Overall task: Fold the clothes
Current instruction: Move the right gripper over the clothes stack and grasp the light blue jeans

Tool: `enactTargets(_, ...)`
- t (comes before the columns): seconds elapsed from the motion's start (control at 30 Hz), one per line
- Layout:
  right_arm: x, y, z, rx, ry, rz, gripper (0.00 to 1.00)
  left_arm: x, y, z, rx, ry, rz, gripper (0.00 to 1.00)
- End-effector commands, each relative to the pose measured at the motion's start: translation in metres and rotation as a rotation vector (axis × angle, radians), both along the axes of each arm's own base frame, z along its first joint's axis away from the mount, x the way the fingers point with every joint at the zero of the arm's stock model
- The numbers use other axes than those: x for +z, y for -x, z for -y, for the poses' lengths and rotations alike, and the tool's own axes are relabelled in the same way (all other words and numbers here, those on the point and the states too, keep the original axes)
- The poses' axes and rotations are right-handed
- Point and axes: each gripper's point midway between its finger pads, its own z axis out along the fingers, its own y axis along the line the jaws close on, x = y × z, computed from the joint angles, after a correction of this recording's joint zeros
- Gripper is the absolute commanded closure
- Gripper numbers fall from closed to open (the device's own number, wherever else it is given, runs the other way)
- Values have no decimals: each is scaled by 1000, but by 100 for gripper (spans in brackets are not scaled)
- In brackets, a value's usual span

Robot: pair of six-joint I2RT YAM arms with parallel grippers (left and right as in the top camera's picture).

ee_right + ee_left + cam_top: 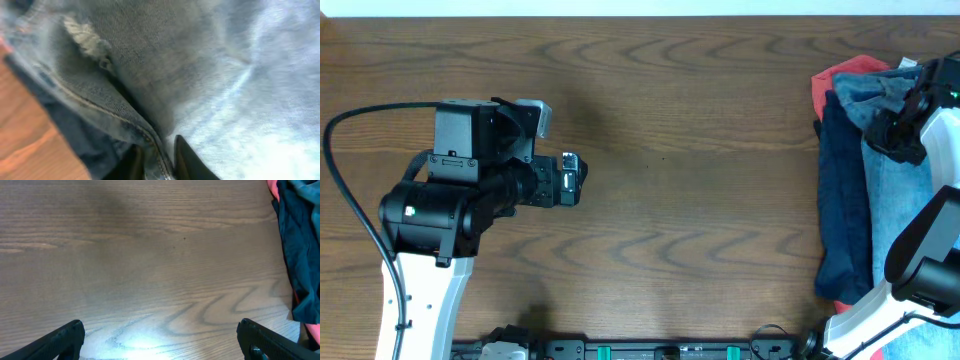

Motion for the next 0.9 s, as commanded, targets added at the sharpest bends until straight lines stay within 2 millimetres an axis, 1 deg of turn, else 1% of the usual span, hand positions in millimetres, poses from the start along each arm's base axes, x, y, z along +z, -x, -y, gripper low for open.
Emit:
enactTargets(0.0, 13, -14, -11, 73, -22, 64, 64, 9, -1, 1, 1, 17, 18, 2)
enactTargets(0.1, 11, -17, -9, 70, 1, 60, 52, 9, -1, 1, 1, 16, 17, 2)
enactTargets(0.23, 4, -17, -6, 65, 27, 44, 46, 9, -1, 1, 1, 16, 17, 2)
enactTargets(0.33, -4, -18, -12, 89, -9, 32, 46, 9, -1, 1, 0, 16, 18, 2)
enactTargets(0.47, -14, -25, -39, 261, -89, 46, 47, 9, -2, 1, 0, 16, 18, 2)
enactTargets(0.57, -19, -29, -48, 303, -93, 43, 47, 9, -1, 1, 0, 16, 18, 2)
enactTargets(0.63, -24, -29, -49, 307, -77, 23, 46, 9, -1, 1, 0, 16, 18, 2)
enactTargets(0.67, -27, -28, -49, 306, -62, 7, 46, 9, -1, 1, 1, 16, 18, 2)
enactTargets(0.73, -35, -24, -41, 267, -8, -42, 47, 9, -1, 1, 1, 16, 18, 2)
enactTargets(0.8, -38, -16, -26, 181, 81, -96, 51, 9, -1, 1, 1, 16, 18, 2)
enactTargets(0.83, -37, -13, -17, 129, 128, -115, 55, 9, -1, 1, 1, 16, 18, 2)
enactTargets(0.87, -36, -12, -13, 101, 152, -121, 57, 9, -1, 1, 1, 16, 18, 2)
